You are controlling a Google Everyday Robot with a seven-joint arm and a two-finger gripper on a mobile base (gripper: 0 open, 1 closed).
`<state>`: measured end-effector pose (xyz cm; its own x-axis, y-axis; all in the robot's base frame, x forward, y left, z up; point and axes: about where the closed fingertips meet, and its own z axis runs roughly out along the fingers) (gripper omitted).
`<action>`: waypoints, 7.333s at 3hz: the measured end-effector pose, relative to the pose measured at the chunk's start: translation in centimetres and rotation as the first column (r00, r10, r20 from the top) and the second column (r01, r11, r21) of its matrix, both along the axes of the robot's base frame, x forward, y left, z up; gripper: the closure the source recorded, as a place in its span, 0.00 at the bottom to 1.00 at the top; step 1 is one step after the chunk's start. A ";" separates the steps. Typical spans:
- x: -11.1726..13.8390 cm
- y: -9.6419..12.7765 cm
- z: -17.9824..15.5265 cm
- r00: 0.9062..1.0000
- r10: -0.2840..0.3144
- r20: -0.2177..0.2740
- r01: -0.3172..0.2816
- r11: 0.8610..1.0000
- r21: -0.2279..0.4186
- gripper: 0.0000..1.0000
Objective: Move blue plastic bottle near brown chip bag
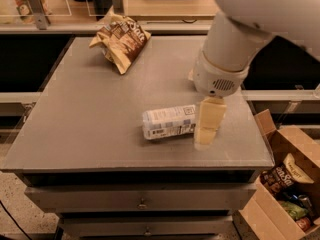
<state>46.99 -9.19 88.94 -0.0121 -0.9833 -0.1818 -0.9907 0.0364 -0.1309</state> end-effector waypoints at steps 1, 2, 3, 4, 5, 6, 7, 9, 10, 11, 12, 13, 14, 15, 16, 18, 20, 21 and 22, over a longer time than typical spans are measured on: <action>0.9 2.1 -4.4 0.998 0.030 -0.050 -0.031 0.999 -0.020 0.00; 1.4 3.0 -7.3 0.995 0.032 -0.093 -0.034 0.999 -0.022 0.16; 1.6 3.3 -7.5 0.993 0.029 -0.111 -0.027 1.000 0.015 0.40; 1.6 3.3 -7.4 0.993 0.029 -0.111 -0.027 0.999 0.016 0.64; 1.6 3.3 -7.0 0.993 0.029 -0.111 -0.027 0.999 0.016 0.87; 1.4 4.2 -4.6 0.998 0.047 -0.049 -0.045 0.998 0.052 1.00; 1.3 6.0 -0.1 0.995 0.083 0.056 -0.088 0.993 0.078 1.00; 6.2 11.3 5.6 0.971 0.110 0.210 -0.116 0.993 0.014 1.00; 10.3 11.9 8.9 0.954 0.107 0.280 -0.097 0.994 -0.049 1.00; 15.2 10.2 12.8 0.923 0.085 0.376 -0.061 0.995 -0.075 1.00; 19.0 7.7 14.3 0.892 0.052 0.449 -0.031 0.998 -0.054 1.00; 22.8 6.9 13.1 0.864 0.017 0.504 -0.013 1.000 -0.011 1.00; 23.3 7.2 13.1 0.856 0.015 0.517 -0.017 1.000 -0.002 1.00; 23.0 7.3 13.0 0.847 0.021 0.531 -0.014 1.000 -0.017 1.00; 24.3 7.8 12.0 0.829 0.017 0.559 0.010 0.999 -0.045 1.00; 27.8 10.9 5.8 0.829 0.096 0.550 -0.049 0.994 -0.099 0.77; 27.7 12.4 -0.4 0.879 0.127 0.460 -0.093 0.991 -0.095 0.29; 27.2 11.9 -2.8 0.902 0.132 0.411 -0.105 0.991 -0.088 0.07; 26.9 11.5 -4.8 0.921 0.131 0.367 -0.109 0.991 -0.079 0.00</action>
Offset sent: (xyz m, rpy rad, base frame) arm 0.0210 0.0404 -0.1091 -0.0216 0.1522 0.0322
